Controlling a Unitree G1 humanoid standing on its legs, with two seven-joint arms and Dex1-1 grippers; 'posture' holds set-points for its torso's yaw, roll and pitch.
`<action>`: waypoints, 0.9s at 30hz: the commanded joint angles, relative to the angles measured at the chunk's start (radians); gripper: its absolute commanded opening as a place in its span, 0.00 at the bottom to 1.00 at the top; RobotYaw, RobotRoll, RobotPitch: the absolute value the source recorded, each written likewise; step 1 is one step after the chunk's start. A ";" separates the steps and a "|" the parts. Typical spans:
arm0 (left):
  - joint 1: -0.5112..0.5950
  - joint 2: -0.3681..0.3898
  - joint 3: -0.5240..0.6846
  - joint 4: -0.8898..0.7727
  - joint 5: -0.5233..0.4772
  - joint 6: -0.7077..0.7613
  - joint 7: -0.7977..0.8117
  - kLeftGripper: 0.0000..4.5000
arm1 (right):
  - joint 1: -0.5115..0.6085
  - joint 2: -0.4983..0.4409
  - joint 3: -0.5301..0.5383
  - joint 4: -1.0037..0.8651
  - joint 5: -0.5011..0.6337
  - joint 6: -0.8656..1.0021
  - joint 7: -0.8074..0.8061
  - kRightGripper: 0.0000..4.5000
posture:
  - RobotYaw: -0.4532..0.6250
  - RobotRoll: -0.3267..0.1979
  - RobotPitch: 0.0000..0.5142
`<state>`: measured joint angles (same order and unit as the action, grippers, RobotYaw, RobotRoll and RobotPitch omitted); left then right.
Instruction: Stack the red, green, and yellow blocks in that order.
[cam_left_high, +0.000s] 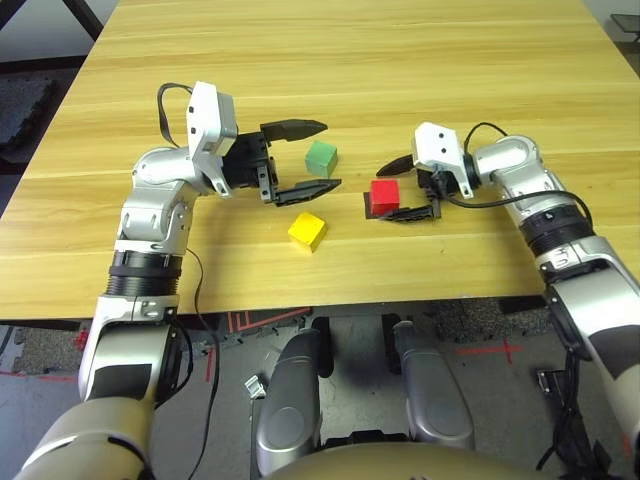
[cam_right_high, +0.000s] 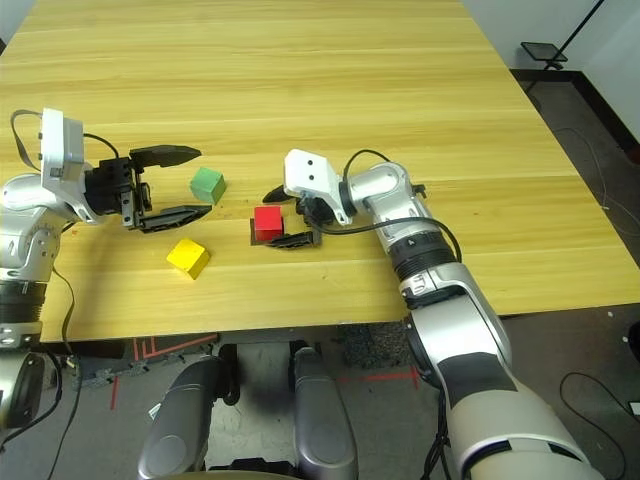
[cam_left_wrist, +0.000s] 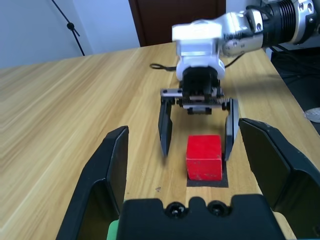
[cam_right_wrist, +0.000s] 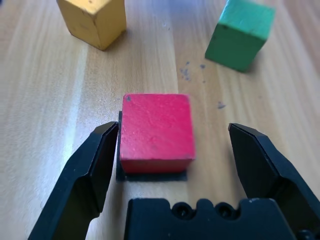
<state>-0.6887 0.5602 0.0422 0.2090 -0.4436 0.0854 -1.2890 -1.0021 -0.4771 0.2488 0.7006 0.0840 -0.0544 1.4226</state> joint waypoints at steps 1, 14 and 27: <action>-0.003 -0.002 -0.005 0.027 0.003 -0.011 -0.010 1.00 | -0.031 -0.064 -0.062 -0.101 0.084 0.108 0.091 0.99 | 0.69 0.72 0.53; -0.099 0.004 -0.057 0.233 0.181 -0.047 0.118 1.00 | 0.091 -0.270 -0.196 -0.311 0.149 0.290 0.017 0.99 | 0.62 0.72 0.51; -0.043 -0.107 0.038 -0.376 0.125 0.575 0.684 1.00 | 0.333 -0.358 -0.357 -0.591 0.245 0.479 -0.171 0.99 | 0.57 0.75 0.54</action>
<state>-0.7506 0.4545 0.0650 -0.1152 -0.3215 0.5839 -0.6695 -0.6850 -0.8180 -0.0872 0.1442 0.3016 0.4060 1.2651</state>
